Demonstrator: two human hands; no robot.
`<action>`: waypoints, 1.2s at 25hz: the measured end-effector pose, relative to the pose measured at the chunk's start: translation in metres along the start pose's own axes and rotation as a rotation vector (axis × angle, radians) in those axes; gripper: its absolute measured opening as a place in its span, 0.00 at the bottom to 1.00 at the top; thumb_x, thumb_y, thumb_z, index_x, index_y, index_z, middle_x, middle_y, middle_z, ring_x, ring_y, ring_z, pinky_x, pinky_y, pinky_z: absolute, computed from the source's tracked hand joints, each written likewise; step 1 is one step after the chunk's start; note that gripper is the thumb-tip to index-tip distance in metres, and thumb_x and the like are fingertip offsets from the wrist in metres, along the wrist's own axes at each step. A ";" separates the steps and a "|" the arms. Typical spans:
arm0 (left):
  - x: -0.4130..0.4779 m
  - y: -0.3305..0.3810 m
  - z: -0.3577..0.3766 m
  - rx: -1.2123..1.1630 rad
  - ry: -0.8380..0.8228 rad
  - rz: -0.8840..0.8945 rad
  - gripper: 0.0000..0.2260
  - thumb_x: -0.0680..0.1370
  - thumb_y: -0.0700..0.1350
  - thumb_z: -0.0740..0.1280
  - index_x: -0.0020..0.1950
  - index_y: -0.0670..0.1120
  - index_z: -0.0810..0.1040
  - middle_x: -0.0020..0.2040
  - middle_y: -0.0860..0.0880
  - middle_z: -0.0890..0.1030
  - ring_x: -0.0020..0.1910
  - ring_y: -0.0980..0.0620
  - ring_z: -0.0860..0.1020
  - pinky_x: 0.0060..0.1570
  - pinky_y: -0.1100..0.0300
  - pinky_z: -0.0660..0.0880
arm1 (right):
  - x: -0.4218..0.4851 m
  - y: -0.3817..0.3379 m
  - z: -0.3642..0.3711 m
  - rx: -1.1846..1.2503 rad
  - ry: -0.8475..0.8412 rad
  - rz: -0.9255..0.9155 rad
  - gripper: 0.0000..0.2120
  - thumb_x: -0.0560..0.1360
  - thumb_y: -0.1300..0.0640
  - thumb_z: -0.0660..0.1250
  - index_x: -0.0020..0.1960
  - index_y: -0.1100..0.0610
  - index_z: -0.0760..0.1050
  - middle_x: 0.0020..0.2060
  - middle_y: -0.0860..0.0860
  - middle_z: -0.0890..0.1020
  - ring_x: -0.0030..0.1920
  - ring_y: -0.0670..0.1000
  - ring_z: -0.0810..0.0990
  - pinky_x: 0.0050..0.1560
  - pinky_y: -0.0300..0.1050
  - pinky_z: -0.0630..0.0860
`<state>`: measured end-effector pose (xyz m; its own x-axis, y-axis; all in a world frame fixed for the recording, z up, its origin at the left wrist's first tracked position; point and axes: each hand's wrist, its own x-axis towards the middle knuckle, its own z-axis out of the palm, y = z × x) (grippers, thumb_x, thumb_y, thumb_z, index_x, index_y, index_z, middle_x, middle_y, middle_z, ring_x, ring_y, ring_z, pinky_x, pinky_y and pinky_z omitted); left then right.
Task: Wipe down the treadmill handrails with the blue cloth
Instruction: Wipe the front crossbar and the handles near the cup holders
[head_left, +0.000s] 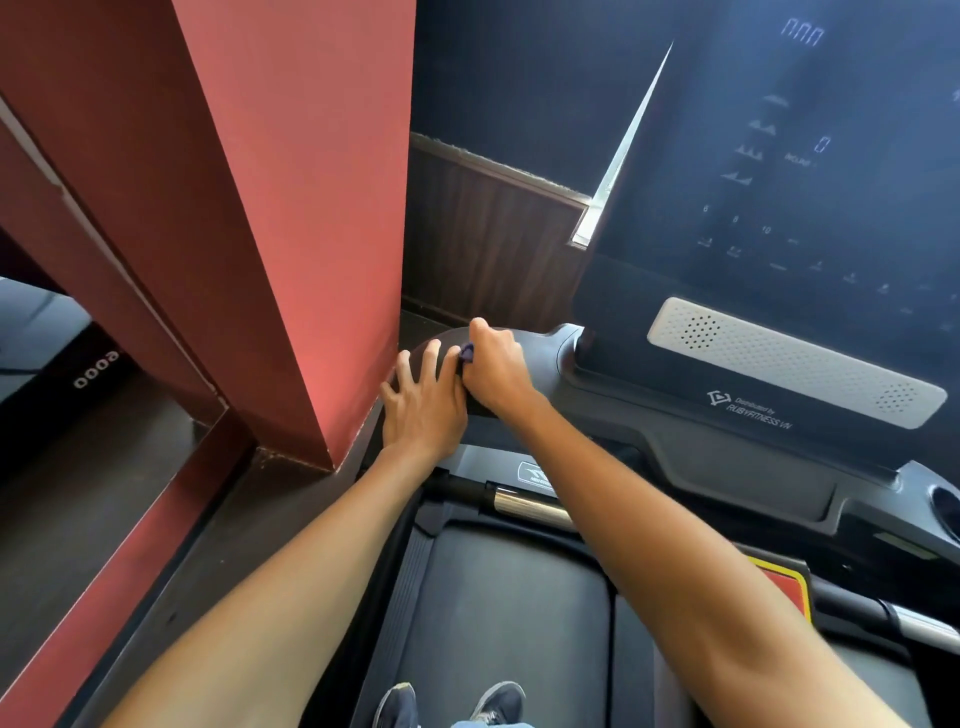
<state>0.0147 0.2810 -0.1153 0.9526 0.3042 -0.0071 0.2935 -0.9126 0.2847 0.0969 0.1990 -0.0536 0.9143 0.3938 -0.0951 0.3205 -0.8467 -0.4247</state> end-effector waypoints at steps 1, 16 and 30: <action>0.000 0.000 0.001 0.000 -0.002 -0.004 0.25 0.82 0.49 0.59 0.79 0.52 0.58 0.80 0.48 0.60 0.77 0.36 0.60 0.61 0.35 0.71 | -0.007 0.001 0.000 0.037 -0.040 -0.025 0.05 0.77 0.61 0.65 0.48 0.58 0.69 0.44 0.58 0.79 0.45 0.60 0.79 0.45 0.53 0.77; 0.000 -0.001 0.000 -0.025 0.018 -0.002 0.21 0.85 0.52 0.54 0.79 0.52 0.60 0.80 0.48 0.62 0.76 0.36 0.61 0.60 0.35 0.71 | -0.002 0.003 -0.025 -0.215 -0.010 -0.295 0.04 0.78 0.64 0.67 0.49 0.63 0.72 0.40 0.60 0.79 0.38 0.59 0.78 0.36 0.49 0.71; 0.002 -0.003 -0.002 -0.036 0.000 0.027 0.22 0.85 0.50 0.52 0.80 0.51 0.59 0.80 0.47 0.60 0.76 0.36 0.60 0.60 0.33 0.70 | -0.003 0.009 -0.025 -0.347 -0.151 -0.173 0.09 0.78 0.63 0.67 0.57 0.63 0.76 0.52 0.60 0.80 0.51 0.60 0.80 0.42 0.44 0.68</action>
<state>0.0152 0.2851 -0.1144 0.9602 0.2794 0.0012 0.2644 -0.9100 0.3192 0.1028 0.1810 -0.0350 0.8013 0.5671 -0.1908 0.5543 -0.8236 -0.1202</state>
